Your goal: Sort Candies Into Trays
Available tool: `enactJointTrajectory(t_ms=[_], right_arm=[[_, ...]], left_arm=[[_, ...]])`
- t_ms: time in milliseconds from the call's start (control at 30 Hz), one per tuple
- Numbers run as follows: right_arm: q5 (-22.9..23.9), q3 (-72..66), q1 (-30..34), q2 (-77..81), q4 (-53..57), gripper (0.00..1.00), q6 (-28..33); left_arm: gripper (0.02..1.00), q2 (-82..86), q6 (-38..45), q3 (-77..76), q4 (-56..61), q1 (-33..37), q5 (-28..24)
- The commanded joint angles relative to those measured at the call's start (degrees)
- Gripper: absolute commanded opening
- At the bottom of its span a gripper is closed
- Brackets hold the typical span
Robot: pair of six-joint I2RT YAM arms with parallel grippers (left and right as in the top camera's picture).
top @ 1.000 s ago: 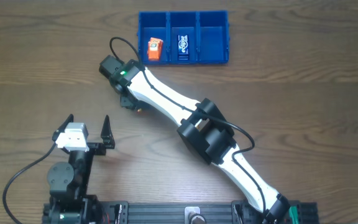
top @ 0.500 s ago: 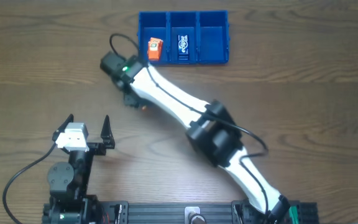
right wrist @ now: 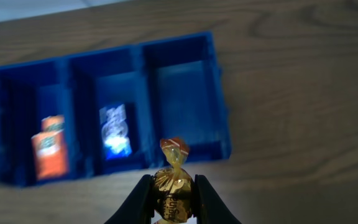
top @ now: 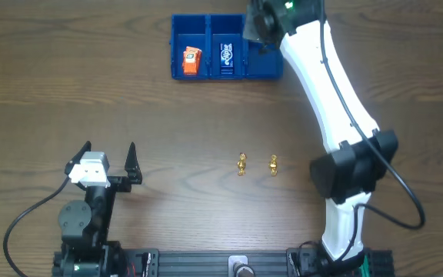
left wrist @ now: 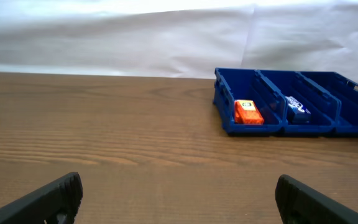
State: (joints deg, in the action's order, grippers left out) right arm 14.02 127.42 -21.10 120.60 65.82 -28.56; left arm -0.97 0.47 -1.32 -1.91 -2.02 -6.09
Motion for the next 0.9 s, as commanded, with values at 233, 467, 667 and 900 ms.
enactJointTrajectory(t_ms=[233,467,667,900], right_arm=[[0.6,-0.7,1.2,9.4,-5.2,0.049,5.3],[0.5,-0.7,1.9,12.2,-6.0,0.049,5.3],[0.5,-0.7,2.6,12.3,-5.9,0.082,5.3],[0.5,-0.7,2.5,12.3,-6.9,0.408,6.2]], left_arm=[[0.996,0.3,0.8,1.0,-2.0,0.2,-1.0],[0.998,0.3,0.8,1.0,-2.0,0.2,-1.0],[0.998,0.3,0.8,1.0,-2.0,0.2,-1.0],[0.998,0.3,0.8,1.0,-2.0,0.2,-1.0]])
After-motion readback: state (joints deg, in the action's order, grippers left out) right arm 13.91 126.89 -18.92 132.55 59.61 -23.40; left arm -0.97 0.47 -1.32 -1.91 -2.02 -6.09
